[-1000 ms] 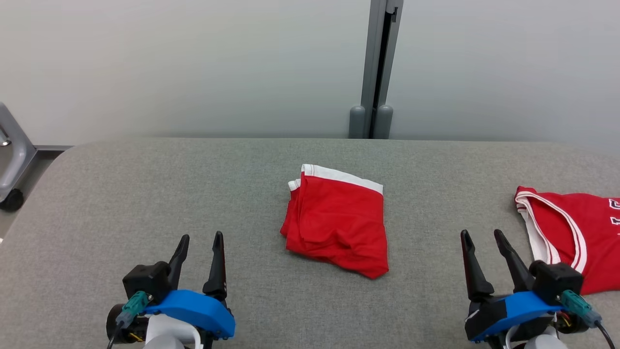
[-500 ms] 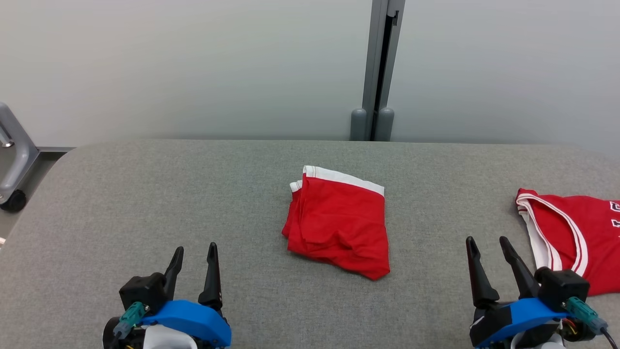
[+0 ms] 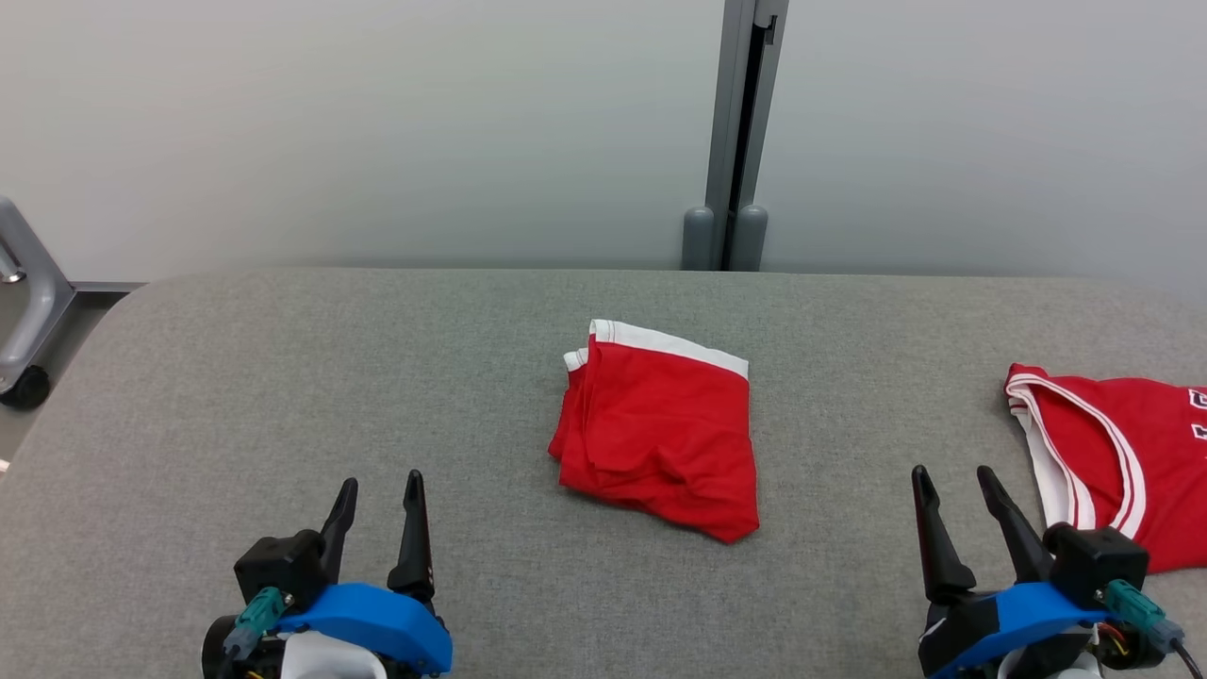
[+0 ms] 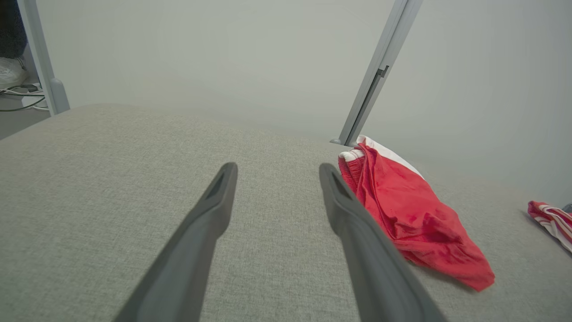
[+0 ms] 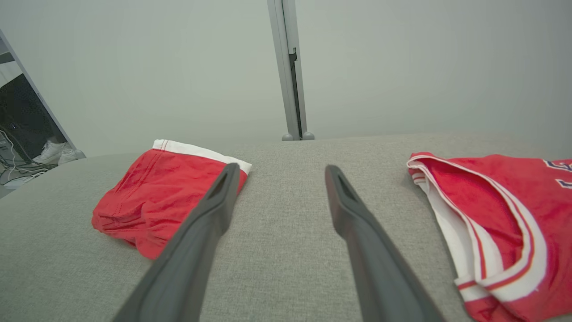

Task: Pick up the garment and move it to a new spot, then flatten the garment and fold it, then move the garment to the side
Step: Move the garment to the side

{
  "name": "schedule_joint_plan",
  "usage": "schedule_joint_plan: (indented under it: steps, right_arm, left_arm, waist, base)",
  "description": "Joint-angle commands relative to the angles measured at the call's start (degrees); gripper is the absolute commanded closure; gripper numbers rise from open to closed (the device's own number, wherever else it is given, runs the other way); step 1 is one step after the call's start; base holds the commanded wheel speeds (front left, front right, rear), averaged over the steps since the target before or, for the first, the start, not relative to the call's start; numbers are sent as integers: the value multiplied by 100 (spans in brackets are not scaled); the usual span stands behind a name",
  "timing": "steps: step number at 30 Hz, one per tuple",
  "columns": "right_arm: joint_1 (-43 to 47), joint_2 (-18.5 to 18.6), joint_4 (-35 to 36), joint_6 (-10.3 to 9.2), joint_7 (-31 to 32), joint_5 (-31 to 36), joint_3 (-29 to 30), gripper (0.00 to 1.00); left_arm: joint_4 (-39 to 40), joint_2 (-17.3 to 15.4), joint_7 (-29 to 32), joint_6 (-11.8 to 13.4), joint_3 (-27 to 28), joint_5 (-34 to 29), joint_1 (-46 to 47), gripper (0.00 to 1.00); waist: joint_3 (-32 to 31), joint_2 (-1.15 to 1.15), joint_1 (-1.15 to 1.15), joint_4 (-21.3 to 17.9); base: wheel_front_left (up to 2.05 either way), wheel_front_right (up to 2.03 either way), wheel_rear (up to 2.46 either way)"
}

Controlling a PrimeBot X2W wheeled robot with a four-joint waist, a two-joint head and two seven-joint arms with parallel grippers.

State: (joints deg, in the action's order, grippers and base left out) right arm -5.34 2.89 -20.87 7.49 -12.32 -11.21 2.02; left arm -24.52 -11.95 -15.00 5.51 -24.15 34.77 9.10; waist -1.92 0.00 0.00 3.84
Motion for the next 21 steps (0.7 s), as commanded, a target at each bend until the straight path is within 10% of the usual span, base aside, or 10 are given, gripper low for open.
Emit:
schedule_joint_plan:
  steps: [1,21]
  right_arm:
    - [55,4,-2,1,1,48,16,0]
    - [-1334,6,-327,1,1277,655,361,0]
  left_arm:
    - [-22,21,-24,-13,43,-13,-19,0]
    - [121,150,-21,5,20,-181,239,0]
  waist:
    - [3,0,0,3]
    - [413,0,0,322]
  base:
    - [0,0,0]
    - [0,0,0]
